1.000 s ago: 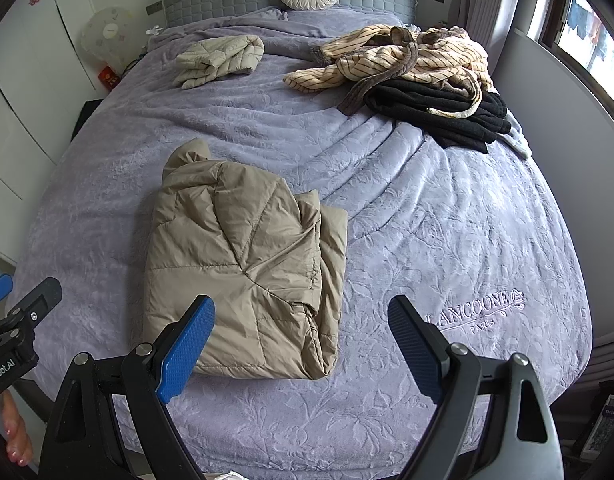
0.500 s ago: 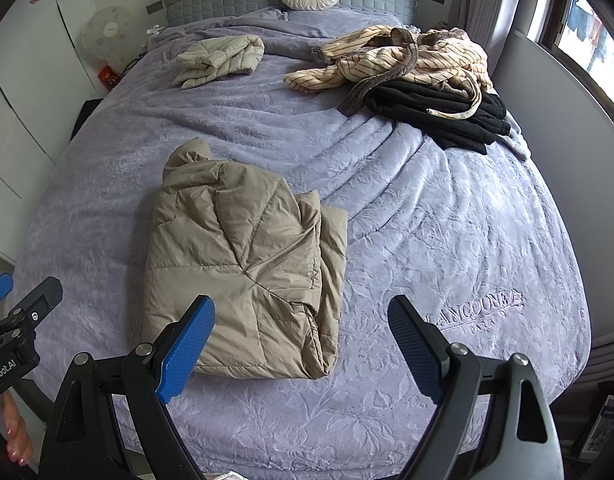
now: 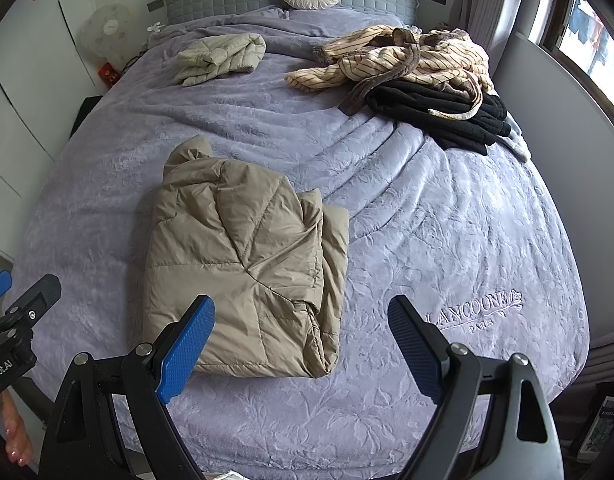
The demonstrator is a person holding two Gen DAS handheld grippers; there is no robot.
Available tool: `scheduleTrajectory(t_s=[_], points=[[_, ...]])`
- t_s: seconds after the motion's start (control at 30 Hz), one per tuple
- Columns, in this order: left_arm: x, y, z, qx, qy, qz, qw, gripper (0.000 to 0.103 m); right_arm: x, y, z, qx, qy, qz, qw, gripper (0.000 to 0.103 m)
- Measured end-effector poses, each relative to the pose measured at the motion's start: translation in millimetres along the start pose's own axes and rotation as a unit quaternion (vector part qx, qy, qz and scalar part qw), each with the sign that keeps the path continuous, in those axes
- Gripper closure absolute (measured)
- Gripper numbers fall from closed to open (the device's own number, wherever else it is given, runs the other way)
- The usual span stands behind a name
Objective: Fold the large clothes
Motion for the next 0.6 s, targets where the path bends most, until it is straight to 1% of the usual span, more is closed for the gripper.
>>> scheduleTrajectory(t_s=[0.23, 0.4, 0.5, 0.53, 0.6], points=[[0, 0, -1, -0.002, 0.002, 0.000, 1.0000, 0.001, 0, -1, -3, -0.001, 0.003, 0.000, 1.000, 0.013], [1, 3, -1, -0.003, 0.002, 0.007, 1.0000, 0.001, 0, -5, -1, 0.001, 0.004, -0.005, 1.000, 0.013], [2, 2, -2, -0.010, 0.003, 0.003, 0.9999, 0.001, -1, -8, 2, 0.003, 0.004, -0.009, 1.000, 0.013], [1, 2, -1, -0.011, 0.003, 0.001, 0.9999, 0.001, 5, -10, 3, 0.004, 0.007, -0.010, 1.000, 0.013], [3, -2, -3, -0.014, 0.002, -0.004, 0.9999, 0.001, 6, -10, 3, 0.004, 0.008, -0.009, 1.000, 0.013]])
Point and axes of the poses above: each gripper's, at about its wrist camera, not at the fingertips, and y roughly against the way its jaws point, z to its right, x to its top, the point moved 3 cm from there along -y, roughly the way its jaws point, and after that the axes turned 1 degree about -x, right-handed, at the moved point
